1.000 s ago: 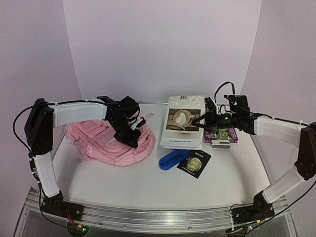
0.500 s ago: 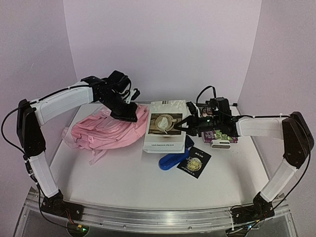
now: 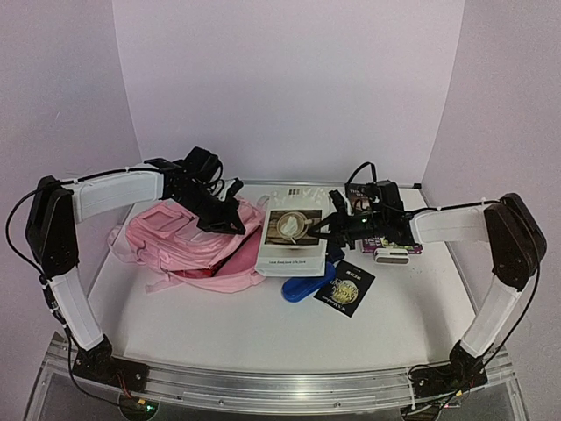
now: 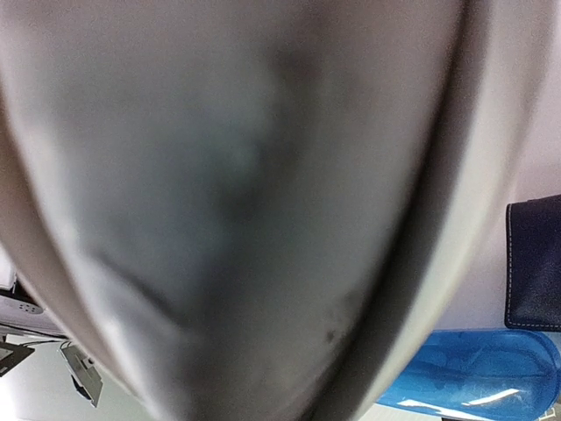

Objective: Pack the student bag
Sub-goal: Place the book in the student bag.

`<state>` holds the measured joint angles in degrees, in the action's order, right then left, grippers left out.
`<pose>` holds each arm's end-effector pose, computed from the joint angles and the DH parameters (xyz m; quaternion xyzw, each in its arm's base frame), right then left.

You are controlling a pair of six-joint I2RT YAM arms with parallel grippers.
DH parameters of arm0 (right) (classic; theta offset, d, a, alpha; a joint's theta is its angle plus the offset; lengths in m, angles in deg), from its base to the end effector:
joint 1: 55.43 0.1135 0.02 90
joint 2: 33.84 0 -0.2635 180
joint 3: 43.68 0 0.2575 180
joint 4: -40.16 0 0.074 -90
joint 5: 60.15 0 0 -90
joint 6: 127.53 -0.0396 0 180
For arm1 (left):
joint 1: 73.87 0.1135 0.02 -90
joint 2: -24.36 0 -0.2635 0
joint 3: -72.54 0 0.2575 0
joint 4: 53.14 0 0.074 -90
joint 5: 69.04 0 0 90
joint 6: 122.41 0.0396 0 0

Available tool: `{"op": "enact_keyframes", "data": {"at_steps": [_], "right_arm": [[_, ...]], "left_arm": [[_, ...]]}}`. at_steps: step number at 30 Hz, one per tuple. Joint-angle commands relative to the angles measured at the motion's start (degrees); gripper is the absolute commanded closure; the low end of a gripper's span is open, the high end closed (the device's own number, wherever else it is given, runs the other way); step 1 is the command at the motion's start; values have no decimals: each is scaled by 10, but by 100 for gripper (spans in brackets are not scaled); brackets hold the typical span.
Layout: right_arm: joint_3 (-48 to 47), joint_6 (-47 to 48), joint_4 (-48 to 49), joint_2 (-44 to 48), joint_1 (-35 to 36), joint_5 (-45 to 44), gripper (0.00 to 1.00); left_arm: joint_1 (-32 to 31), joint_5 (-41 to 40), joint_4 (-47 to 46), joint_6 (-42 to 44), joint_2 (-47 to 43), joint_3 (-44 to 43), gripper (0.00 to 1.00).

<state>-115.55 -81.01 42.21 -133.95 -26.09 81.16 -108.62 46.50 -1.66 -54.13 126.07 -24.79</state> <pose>0.3176 0.2140 0.2075 -0.1329 0.7876 0.5786 0.1653 0.3122 -0.2374 0.2610 0.1702 0.9189 -0.3216 0.1523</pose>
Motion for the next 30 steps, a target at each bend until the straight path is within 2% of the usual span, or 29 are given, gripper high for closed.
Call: {"op": "enact_keyframes", "data": {"at_steps": [1, 5, 10, 16, 20, 26, 30], "right_arm": [[18, -45, 87, 9, 9, 26, 95], [22, -120, 158, -2, 29, 26, 95], [-51, -189, 171, -74, 65, 34, 100], [-118, -325, 288, -176, 87, -11, 100], [-181, -390, 325, -244, 104, -39, 100], [-268, -424, 332, -318, 127, -85, 100], [-342, -419, 303, -361, 146, -113, 100]], "left_arm": [[5, -39, -54, -9, -68, -32, 100], [6, -83, -25, 1, -80, -86, 100], [6, -96, -1, 11, -92, -122, 100], [5, -74, -7, 16, -117, -101, 100], [5, -43, -25, 21, -139, -78, 100], [5, -1, -41, 24, -159, -46, 100], [4, 33, -49, 22, -154, -38, 100]]}}
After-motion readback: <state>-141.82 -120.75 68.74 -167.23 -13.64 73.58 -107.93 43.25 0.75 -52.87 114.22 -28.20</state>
